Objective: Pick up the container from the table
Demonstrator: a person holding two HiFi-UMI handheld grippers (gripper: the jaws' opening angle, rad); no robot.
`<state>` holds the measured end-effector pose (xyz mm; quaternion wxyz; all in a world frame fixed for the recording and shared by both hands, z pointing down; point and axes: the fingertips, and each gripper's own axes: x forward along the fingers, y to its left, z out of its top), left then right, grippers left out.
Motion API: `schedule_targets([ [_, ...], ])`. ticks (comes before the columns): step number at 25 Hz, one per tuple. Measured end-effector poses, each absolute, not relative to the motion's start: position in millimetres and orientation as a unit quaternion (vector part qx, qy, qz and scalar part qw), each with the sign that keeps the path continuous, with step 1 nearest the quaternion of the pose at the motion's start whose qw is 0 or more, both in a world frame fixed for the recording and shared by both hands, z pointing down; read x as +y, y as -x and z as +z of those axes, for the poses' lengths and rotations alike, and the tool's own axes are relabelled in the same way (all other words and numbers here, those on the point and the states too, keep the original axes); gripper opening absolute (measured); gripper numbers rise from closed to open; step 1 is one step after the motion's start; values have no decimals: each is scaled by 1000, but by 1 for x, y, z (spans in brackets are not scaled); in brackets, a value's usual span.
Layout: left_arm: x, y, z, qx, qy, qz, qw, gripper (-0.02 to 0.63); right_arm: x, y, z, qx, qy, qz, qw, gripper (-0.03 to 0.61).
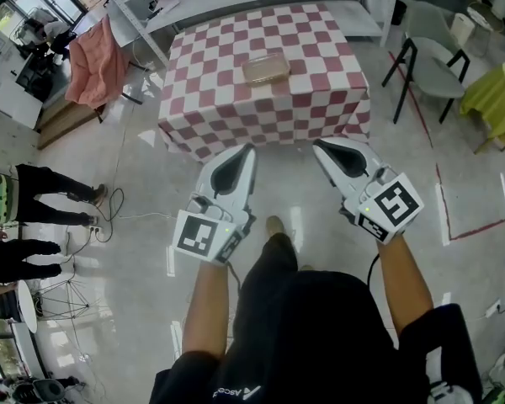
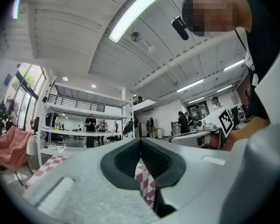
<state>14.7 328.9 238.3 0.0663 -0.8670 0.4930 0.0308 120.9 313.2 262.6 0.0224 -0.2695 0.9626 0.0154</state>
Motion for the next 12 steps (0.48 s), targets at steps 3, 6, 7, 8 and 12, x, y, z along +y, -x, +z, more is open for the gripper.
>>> schedule_targets([
  [3,312,-6,243,494,866,37,67,12,299,-116,269,962,272,16,17,3],
  [6,288,2,243,490,868,43,65,12,276,-108,272,961,276,16,11,3],
  [7,277,6,244,489,869,45,64,12,266,-105,273,961,277,16,8,3],
  [8,266,11,246,488,869,46,63,12,255,-101,274,960,278,17,6,3],
  [12,217,33,251,483,872,52,63,12,206,-80,278,959,281,16,-5,3],
])
